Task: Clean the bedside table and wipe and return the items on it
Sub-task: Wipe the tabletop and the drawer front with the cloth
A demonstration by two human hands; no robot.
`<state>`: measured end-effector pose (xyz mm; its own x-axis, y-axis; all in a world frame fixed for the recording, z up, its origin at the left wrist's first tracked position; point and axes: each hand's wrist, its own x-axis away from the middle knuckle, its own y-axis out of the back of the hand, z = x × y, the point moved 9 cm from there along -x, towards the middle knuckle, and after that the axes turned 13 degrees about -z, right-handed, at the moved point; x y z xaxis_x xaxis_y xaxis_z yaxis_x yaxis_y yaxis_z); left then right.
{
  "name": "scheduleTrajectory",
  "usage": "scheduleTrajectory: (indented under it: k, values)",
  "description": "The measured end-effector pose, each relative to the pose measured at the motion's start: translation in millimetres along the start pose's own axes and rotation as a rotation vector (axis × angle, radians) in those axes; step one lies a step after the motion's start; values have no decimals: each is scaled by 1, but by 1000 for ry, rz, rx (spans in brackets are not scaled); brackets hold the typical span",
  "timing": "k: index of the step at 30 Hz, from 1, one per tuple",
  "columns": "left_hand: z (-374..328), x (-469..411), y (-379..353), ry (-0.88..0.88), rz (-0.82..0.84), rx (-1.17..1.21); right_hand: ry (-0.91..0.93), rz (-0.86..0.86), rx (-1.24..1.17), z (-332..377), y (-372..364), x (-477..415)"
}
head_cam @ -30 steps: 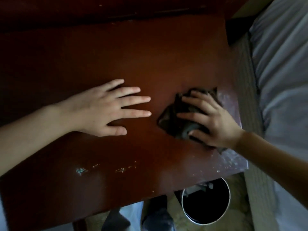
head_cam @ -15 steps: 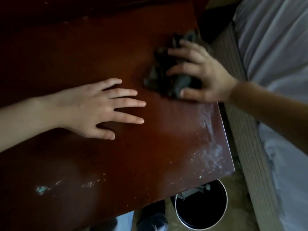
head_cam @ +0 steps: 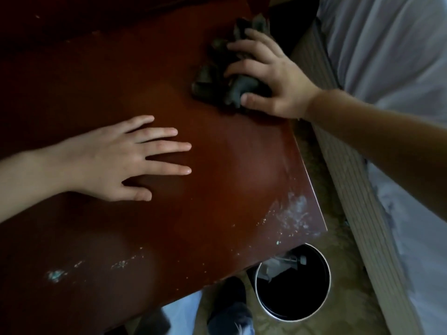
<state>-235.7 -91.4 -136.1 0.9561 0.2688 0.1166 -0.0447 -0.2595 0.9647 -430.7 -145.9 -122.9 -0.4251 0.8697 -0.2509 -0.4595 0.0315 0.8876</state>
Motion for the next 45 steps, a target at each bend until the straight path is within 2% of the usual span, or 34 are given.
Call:
scheduleTrajectory:
  k: [2,5,13,17,21,27,30,33,36,38,40,43,45]
  values:
    - [-1,3,3,0,-16,8,-51,7,-61,10,2,23]
    - [-21,12,0,-110,-45,-68,-159,38,-170,49,1,96]
    - [-65,21,-14,-46,-56,-19,-138,137,-293,134,15,215]
    - [-64,22,-14,-43,-52,-24,-186,45,-320,117,40,180]
    - [-64,19,-15,-47,-49,-11,-77,28,-72,87,19,135]
    - [-61,23,-13,-56,-76,-45,-211,-13,-116,96,15,200]
    - [-56,28,-10,-37,-90,-68,-130,12,-76,118,10,195]
    - [-47,45,-7,-7,-111,-105,24,44,-116,181,-28,166]
    - [-34,68,-7,32,-99,-154,90,80,-143,233,-62,144]
    - [-24,78,-6,57,-69,-158,162,114,-158,223,-55,145]
    - [-13,83,-3,105,-78,-157,162,130,-144,177,-32,152]
    - [0,84,1,162,-118,-143,-13,95,-29,87,6,146]
    - [10,88,4,173,-121,-136,-63,75,48,64,12,128]
